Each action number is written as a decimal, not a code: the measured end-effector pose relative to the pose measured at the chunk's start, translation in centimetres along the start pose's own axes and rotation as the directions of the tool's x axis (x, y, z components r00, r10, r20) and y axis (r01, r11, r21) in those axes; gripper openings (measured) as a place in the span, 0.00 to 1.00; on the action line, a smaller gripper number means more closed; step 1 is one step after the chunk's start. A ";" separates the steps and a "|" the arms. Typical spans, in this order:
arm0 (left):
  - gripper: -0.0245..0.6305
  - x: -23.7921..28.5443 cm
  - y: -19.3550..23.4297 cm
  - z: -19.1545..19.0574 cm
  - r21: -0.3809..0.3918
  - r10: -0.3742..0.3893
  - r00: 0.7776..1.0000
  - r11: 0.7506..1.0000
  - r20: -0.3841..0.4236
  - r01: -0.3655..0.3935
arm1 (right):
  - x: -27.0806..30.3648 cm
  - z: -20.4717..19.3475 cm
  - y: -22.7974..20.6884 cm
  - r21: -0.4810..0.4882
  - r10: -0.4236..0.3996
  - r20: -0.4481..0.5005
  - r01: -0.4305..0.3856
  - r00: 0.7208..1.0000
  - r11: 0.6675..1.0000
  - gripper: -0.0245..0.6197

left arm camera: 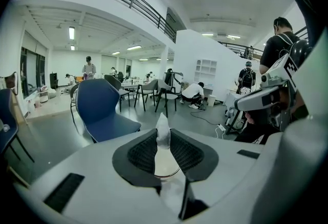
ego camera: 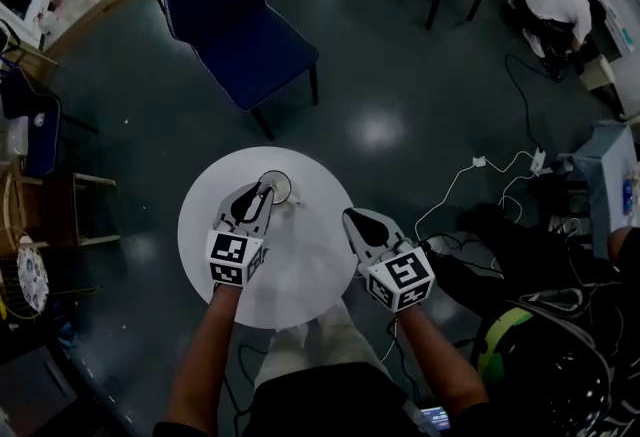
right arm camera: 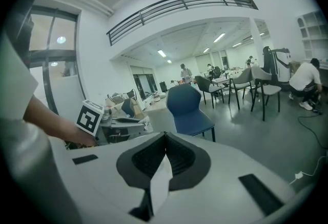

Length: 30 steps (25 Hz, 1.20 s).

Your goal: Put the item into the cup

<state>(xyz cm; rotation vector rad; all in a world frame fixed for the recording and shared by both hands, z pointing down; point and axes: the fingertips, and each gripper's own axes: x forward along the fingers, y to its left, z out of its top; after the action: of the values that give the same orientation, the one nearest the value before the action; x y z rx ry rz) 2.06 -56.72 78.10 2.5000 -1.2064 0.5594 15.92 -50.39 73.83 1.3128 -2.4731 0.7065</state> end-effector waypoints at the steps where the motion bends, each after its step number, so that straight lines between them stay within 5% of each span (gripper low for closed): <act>1: 0.15 0.0 0.1 -0.1 -0.010 0.001 1.000 1.000 0.002 -0.001 | 0.2 -0.1 0.0 0.002 -0.001 -0.003 0.001 1.000 1.000 0.06; 13: 0.22 -2.0 1.7 -2.9 -0.042 0.008 1.000 0.999 0.015 -0.008 | 0.9 -3.2 2.7 0.010 -0.011 -0.021 0.011 1.000 1.000 0.06; 18: 0.22 -1.1 1.2 -2.4 -0.051 0.010 1.000 0.999 0.009 -0.009 | 0.9 -2.7 1.4 0.007 -0.009 -0.023 0.009 1.000 1.000 0.06; 30: 0.17 -6.6 1.1 -0.4 -0.051 0.003 0.999 0.999 0.045 0.000 | -0.4 -0.2 6.0 -0.017 -0.002 0.015 0.002 1.000 1.000 0.06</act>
<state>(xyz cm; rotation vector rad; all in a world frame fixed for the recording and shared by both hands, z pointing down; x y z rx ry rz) -2.67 -52.72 75.46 2.4819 -1.2234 0.4691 11.17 -47.16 72.04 1.3193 -2.4839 0.6755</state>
